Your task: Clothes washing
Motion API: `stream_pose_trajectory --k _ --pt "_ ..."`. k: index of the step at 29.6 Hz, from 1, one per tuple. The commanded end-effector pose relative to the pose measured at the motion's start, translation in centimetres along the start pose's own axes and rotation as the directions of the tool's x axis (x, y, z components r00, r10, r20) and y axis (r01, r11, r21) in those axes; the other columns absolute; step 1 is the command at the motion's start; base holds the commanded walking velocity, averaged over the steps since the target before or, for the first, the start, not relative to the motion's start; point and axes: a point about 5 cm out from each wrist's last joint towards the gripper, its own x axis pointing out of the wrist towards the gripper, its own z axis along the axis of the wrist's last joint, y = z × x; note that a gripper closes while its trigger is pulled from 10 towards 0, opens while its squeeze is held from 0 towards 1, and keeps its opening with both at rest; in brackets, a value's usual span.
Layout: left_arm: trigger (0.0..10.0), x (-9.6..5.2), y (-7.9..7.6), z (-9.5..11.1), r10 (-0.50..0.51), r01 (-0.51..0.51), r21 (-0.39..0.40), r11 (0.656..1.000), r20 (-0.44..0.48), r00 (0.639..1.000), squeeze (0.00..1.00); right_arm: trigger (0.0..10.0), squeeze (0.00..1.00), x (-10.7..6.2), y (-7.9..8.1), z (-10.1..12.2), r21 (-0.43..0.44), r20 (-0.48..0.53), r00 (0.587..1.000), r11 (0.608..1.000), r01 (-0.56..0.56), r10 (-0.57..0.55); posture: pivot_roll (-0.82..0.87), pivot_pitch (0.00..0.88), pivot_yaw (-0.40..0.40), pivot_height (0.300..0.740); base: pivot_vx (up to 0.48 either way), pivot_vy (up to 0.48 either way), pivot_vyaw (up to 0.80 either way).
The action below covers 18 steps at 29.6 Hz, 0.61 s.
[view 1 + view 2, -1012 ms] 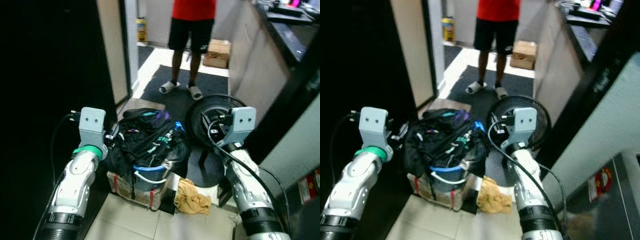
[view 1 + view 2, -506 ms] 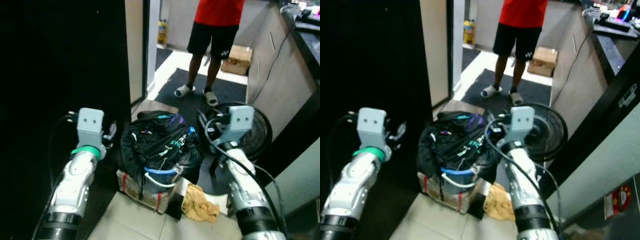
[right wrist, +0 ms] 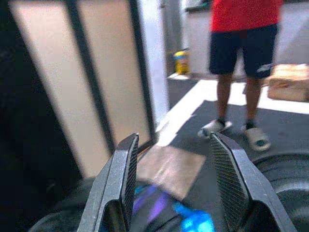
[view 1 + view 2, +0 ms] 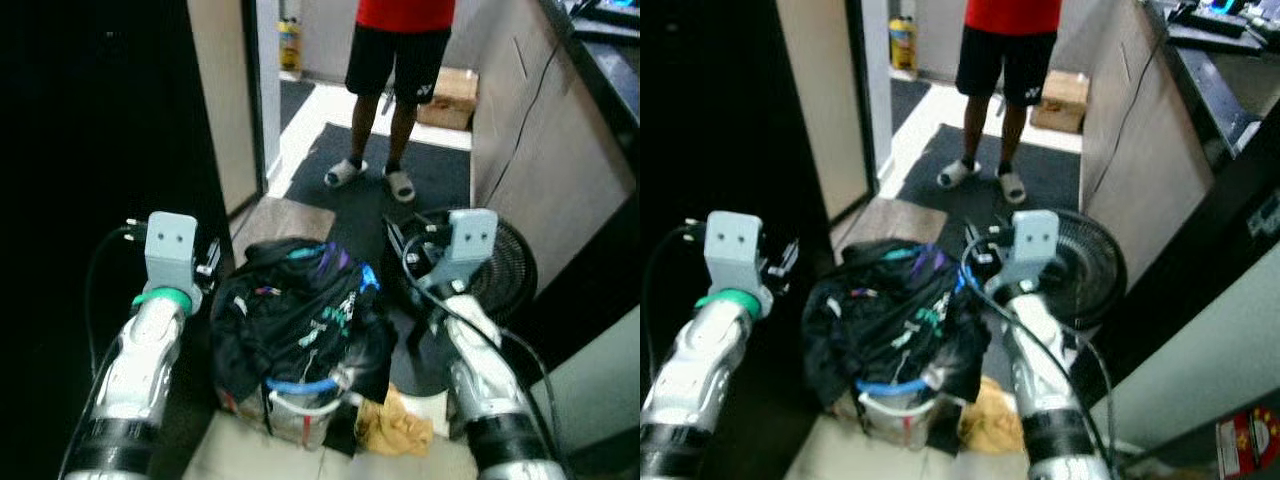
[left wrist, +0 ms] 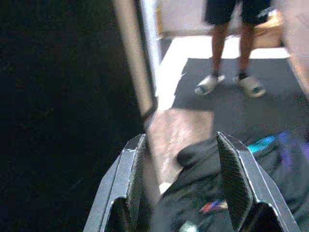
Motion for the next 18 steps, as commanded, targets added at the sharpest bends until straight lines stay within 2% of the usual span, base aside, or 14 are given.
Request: stream_pose_trajectory --k 1,18 --pt "10.0 -0.13 -0.36 -0.4 -0.012 0.012 -0.003 1.0 -0.016 1.0 0.0 10.0 0.0 -0.31 -0.57 -0.34 -0.012 -0.016 1.0 1.0 0.02 -0.021 0.04 0.014 0.037 0.74 0.0 0.0 0.0" --pt "10.0 -0.31 -0.86 -0.74 -0.042 0.043 0.004 0.999 -0.023 0.999 0.0 10.0 0.0 -0.4 -0.01 -0.57 -0.037 -0.016 1.0 0.999 -0.012 0.011 0.04 0.019 0.037 0.74 0.0 0.0 0.0"
